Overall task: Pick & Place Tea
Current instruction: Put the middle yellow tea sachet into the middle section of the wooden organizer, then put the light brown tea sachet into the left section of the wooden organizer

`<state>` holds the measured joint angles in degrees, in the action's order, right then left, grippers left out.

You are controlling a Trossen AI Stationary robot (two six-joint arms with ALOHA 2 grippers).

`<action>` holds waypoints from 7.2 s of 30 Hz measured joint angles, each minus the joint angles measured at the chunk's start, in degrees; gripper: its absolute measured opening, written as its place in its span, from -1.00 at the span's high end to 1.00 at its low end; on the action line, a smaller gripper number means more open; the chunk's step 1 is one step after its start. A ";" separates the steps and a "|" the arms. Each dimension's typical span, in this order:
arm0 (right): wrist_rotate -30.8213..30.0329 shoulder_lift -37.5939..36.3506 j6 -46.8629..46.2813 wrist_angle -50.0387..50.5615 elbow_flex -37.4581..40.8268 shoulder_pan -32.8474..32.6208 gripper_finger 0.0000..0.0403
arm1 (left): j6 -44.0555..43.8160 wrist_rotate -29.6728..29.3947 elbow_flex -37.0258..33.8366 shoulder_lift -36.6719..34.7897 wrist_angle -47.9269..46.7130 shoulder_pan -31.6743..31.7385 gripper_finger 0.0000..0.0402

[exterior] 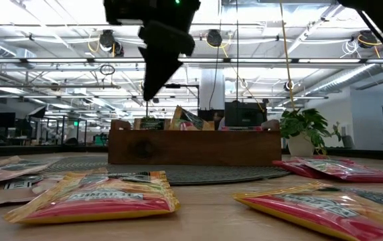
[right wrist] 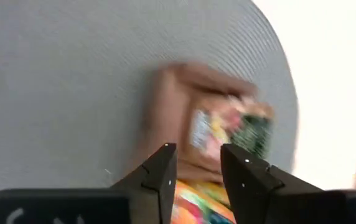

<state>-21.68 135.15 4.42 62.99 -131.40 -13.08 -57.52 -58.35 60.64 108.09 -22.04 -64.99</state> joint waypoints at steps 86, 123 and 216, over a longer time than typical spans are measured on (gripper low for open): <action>-23.23 -42.14 -13.42 -33.74 59.52 -22.41 1.00 | 1.84 1.30 0.04 0.00 3.10 2.79 0.38; 22.34 -32.93 -0.97 -109.09 90.05 -14.42 1.00 | 24.66 37.38 0.31 3.34 36.66 19.22 0.96; 20.16 -18.12 -34.76 -97.05 81.10 -8.02 0.42 | 19.29 25.14 2.12 17.09 35.29 24.94 0.95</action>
<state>-1.52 117.03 -30.35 -34.06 -50.30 -21.10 -38.22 -33.21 62.76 125.19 13.25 -40.05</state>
